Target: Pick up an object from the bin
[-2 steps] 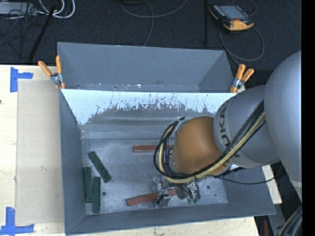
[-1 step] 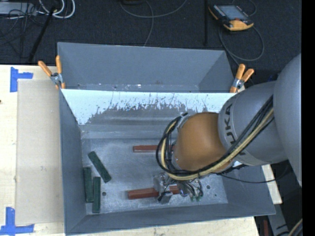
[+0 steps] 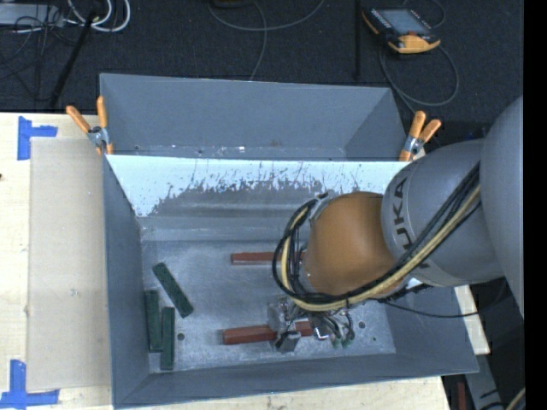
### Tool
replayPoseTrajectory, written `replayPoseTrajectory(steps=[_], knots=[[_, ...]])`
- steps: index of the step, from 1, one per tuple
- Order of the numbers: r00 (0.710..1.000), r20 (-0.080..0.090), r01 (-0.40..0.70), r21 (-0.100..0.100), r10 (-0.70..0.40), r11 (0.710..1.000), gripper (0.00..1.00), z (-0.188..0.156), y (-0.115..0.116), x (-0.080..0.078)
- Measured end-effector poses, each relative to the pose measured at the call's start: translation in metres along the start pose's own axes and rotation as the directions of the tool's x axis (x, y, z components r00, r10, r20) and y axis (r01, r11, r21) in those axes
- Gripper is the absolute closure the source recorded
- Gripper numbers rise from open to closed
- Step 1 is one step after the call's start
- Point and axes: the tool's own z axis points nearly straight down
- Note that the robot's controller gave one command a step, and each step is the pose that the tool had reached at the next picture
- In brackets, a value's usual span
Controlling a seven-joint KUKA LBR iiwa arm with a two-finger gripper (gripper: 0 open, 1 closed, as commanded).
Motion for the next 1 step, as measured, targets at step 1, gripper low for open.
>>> replayPoseTrajectory(steps=[1], knots=[[1.000,0.004,-0.004,0.001,0.004,1.000,1.00,-0.0589,0.0003,-0.0011]])
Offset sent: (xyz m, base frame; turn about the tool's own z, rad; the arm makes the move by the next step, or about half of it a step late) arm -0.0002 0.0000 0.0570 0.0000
